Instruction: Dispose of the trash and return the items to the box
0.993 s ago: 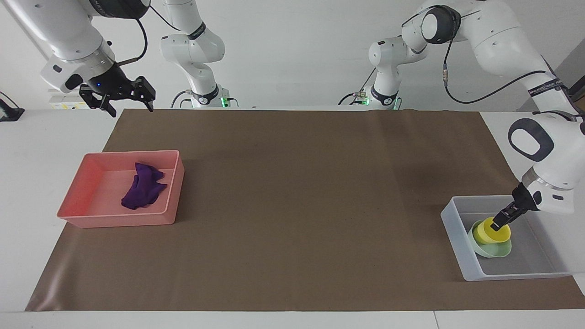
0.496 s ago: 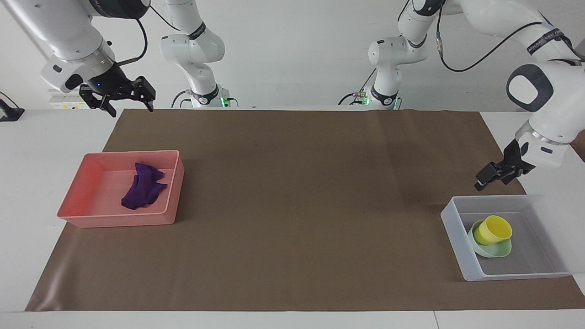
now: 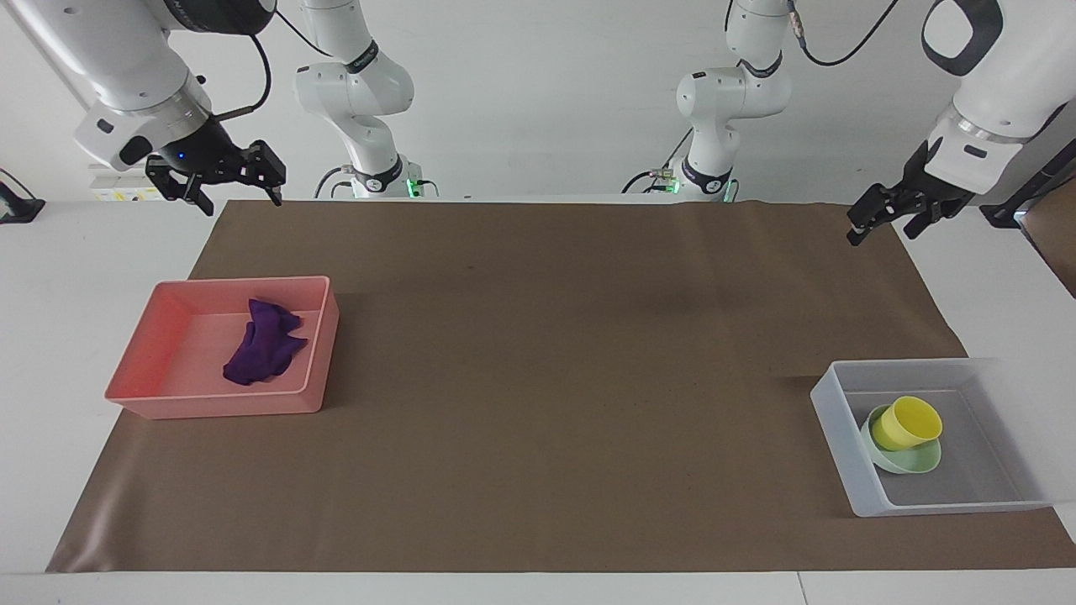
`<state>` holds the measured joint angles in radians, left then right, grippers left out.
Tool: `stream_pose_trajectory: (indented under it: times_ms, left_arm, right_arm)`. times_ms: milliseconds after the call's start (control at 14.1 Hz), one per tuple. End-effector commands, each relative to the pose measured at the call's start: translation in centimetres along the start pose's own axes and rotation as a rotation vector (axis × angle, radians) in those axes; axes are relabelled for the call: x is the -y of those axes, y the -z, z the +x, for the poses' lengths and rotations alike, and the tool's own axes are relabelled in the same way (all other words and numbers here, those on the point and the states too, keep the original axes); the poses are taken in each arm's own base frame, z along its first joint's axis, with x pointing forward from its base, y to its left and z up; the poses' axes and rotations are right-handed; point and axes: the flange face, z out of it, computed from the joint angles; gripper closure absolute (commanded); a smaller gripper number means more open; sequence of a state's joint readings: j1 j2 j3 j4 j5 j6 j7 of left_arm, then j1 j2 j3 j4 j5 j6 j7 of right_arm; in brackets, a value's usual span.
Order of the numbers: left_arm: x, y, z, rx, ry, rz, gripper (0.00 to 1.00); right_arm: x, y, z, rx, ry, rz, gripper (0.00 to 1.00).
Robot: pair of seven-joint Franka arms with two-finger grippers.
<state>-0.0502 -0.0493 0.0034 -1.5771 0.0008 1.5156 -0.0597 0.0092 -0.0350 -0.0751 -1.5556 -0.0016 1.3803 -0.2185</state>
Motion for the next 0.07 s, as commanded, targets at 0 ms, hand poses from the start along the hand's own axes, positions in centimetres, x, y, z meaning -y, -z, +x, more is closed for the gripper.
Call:
stream_pose_trajectory:
  times_ms: [0]
  left_arm:
    - [-1.11, -0.02, 0.7, 0.01, -0.035, 0.036, 0.0]
  right_arm:
    - [0.16, 0.15, 0.25, -0.013, -0.013, 0.014, 0.0]
